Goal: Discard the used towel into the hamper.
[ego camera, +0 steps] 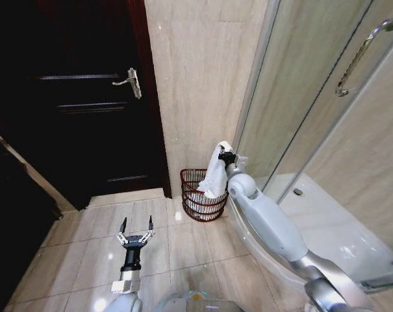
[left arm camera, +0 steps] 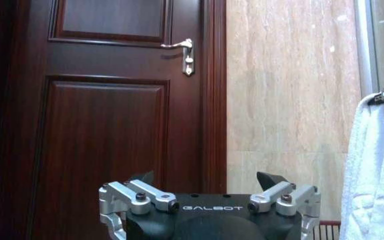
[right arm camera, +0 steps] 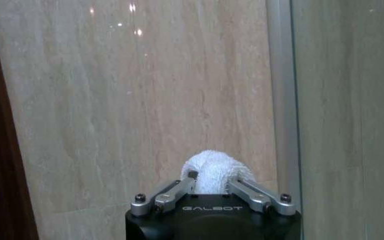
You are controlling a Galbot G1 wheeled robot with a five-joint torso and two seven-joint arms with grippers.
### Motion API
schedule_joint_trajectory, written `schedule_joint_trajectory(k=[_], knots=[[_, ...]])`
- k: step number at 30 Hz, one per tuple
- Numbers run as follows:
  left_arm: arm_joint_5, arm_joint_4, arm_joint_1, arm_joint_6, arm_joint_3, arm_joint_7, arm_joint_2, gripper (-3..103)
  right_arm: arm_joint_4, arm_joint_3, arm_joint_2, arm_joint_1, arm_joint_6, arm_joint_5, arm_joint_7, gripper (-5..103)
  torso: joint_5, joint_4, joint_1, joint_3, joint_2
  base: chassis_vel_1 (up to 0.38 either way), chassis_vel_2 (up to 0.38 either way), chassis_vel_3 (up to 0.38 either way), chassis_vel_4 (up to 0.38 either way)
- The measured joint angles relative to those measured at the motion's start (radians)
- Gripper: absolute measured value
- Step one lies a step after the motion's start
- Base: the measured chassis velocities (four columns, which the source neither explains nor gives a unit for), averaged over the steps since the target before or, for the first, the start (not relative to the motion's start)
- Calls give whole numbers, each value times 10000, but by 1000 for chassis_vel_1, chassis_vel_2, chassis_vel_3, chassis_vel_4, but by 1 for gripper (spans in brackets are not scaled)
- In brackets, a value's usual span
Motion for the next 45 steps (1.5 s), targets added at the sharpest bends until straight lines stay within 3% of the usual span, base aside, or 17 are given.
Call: schedule_joint_trajectory(k=[13,30,45], knots=[[21,3,-48,23,64,6,1,100,469,154,19,-512,-29,-45,232,3,0,0,3,7,13,0,0,0,0],[69,-25,-53,84,154,-27,-28,100,311,505,85,-814,9,-486,-43,3,0,0,8,12,21,0,0,0,0],[105,-20,-15,24,165,-31,-27,100,303,545,58,-887,1,-540,-38,3,-2,2,10,14,23,60,100,-63,-110]])
